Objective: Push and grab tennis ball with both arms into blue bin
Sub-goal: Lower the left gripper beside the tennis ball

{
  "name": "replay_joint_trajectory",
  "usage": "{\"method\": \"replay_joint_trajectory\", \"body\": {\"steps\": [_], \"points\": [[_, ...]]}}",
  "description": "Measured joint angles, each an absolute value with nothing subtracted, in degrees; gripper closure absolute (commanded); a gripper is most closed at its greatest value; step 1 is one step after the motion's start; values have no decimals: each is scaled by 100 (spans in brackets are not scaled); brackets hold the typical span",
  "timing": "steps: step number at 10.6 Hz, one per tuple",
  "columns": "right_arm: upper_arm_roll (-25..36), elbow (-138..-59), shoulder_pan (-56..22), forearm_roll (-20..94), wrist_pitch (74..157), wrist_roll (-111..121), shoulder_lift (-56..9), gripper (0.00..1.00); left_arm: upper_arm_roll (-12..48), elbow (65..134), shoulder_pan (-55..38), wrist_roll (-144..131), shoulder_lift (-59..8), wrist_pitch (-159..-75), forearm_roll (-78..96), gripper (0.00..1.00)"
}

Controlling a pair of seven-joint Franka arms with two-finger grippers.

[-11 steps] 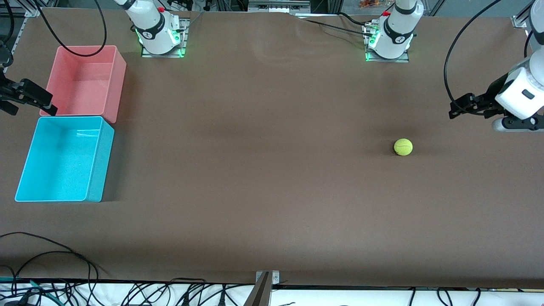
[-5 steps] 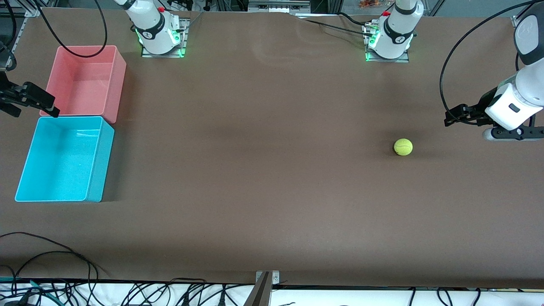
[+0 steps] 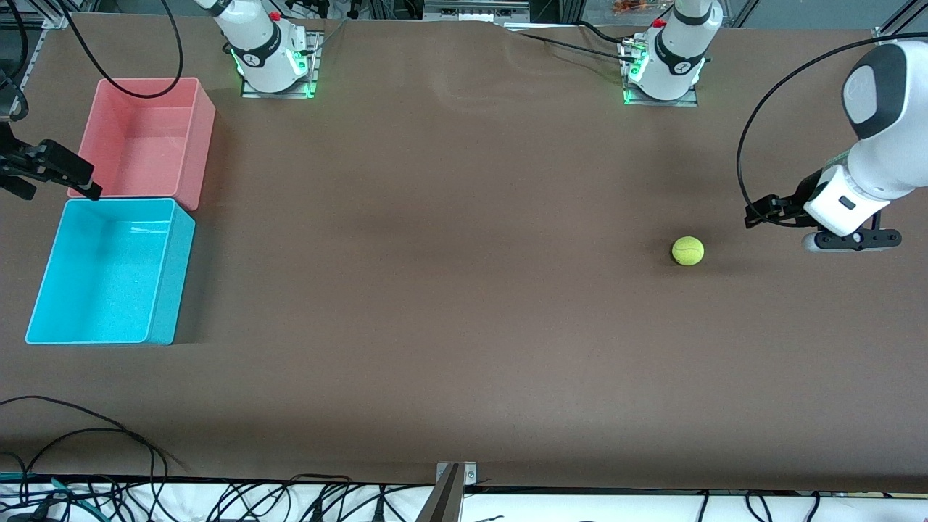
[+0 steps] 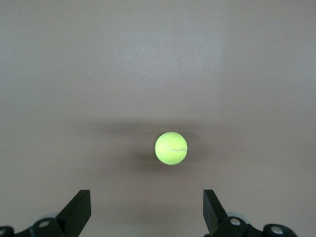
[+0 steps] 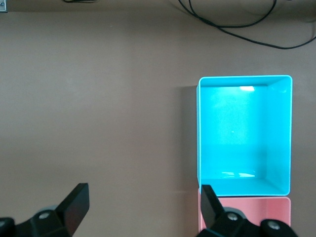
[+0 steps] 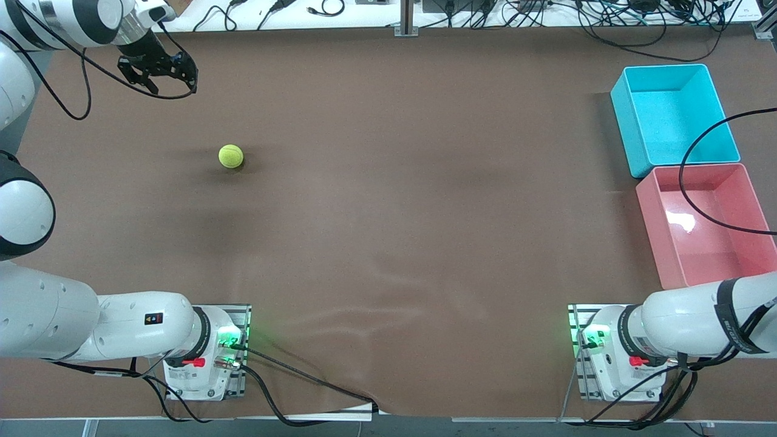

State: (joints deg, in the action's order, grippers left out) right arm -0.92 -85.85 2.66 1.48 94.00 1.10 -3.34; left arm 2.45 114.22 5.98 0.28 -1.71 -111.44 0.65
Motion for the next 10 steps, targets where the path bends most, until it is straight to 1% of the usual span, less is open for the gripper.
{"method": "replay_joint_trajectory", "body": {"steps": [3, 4, 6, 8, 9, 10], "points": [[-92, -8584, 266, 148, 9400, 110, -334, 0, 248, 12076, 597, 43, -182, -12152, 64, 0], [-92, -8584, 266, 148, 9400, 110, -334, 0, 248, 12320, 597, 44, -187, -12482, 64, 12], [-92, -8584, 266, 148, 9400, 110, -334, 0, 248, 12595, 597, 49, -202, -12844, 64, 43], [-92, -8584, 266, 148, 9400, 110, -334, 0, 249, 12629, 597, 55, -231, -12895, 64, 71], [-92, -8584, 266, 148, 9400, 110, -334, 0, 249, 12635, 597, 57, -272, -12969, 64, 82], [-92, -8584, 266, 148, 9400, 110, -334, 0, 249, 12653, 597, 59, -337, -13067, 64, 95]]}}
